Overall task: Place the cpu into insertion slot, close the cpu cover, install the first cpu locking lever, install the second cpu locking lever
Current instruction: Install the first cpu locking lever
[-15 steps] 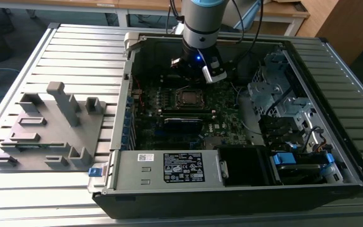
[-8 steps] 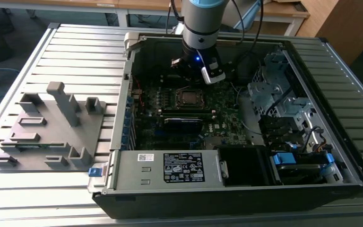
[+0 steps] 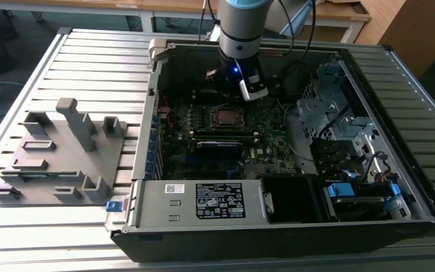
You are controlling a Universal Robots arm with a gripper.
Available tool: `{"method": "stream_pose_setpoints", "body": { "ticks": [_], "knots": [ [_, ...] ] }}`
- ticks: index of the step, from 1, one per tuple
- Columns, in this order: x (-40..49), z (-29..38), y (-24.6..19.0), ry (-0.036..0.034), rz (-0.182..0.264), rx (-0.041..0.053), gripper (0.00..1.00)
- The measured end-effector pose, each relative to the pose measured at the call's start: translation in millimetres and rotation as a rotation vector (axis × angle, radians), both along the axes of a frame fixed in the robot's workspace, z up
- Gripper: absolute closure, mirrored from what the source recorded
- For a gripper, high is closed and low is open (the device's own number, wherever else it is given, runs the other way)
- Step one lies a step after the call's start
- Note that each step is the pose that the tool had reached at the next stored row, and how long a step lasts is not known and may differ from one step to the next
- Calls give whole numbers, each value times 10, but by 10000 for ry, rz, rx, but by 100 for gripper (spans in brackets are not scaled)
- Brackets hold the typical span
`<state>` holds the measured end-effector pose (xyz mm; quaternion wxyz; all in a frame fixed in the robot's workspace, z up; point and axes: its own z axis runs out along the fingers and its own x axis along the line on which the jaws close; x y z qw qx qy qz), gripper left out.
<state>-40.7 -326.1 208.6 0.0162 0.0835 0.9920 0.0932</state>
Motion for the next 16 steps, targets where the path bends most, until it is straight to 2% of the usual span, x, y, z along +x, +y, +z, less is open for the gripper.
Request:
{"method": "stream_pose_setpoints", "body": {
  "ticks": [5,14,16],
  "knots": [
    [4,-12,19,-1,-362,-27,90],
    [4,-28,32,0,-543,-50,90],
    [-1,-31,33,-18,-546,-49,90]
  ]
}}
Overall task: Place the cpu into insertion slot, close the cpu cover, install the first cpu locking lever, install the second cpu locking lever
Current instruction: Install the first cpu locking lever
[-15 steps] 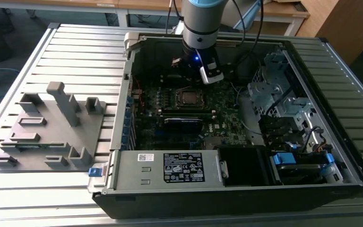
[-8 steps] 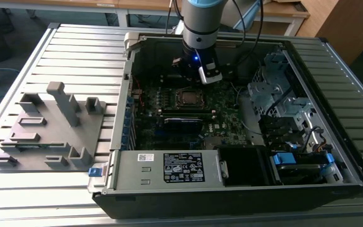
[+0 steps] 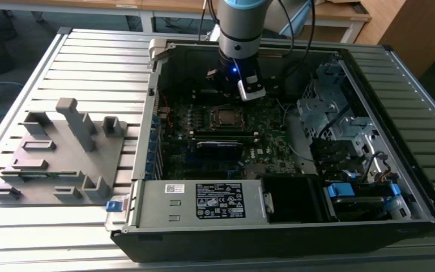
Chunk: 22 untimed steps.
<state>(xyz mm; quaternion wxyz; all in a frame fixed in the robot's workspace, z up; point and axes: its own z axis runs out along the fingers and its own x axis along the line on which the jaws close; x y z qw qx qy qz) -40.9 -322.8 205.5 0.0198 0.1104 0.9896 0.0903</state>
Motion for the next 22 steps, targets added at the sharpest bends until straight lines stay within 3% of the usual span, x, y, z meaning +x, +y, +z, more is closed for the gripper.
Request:
{"method": "stream_pose_setpoints", "body": {
  "ticks": [3,6,13,18,22],
  "knots": [
    [-24,-12,0,-162,4,25,90],
    [-30,-16,0,-237,5,54,90],
    [-35,-21,9,-318,5,93,90],
    [-55,-29,15,-438,5,94,90],
    [-82,-34,22,-477,6,95,90]
  ]
}}
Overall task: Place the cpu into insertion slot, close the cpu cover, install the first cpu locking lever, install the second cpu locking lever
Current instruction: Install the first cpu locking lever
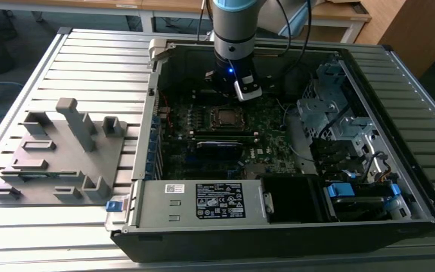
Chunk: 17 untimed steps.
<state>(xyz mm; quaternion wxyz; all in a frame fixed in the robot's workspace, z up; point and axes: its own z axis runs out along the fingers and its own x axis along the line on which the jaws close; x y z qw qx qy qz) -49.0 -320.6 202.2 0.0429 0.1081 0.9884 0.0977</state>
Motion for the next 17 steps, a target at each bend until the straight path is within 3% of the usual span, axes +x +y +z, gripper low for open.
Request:
{"method": "stream_pose_setpoints", "body": {
  "ticks": [7,14,17],
  "knots": [
    [-6,-10,2,-78,0,-2,90],
    [-6,-20,2,-83,0,-2,90],
    [-7,-28,2,-80,-1,-59,90]
  ]
}}
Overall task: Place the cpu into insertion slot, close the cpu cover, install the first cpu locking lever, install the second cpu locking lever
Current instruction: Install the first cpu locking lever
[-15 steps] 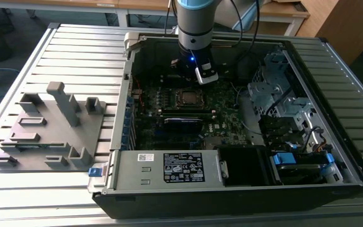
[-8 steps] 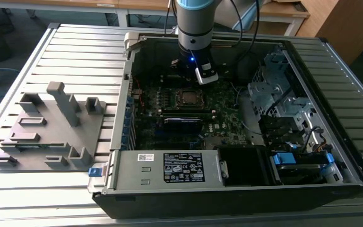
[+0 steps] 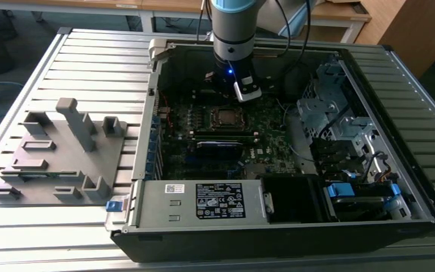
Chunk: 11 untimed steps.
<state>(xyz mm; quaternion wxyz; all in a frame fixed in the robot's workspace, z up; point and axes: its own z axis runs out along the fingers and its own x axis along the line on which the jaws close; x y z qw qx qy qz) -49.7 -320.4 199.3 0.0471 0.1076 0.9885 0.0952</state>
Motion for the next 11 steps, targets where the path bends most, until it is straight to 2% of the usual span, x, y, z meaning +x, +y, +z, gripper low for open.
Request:
{"method": "stream_pose_setpoints", "body": {
  "ticks": [4,8,11],
  "knots": [
    [0,-3,0,-1,1,-5,90],
    [0,-17,7,-10,1,-106,90],
    [0,-23,27,-12,-55,-115,90]
  ]
}}
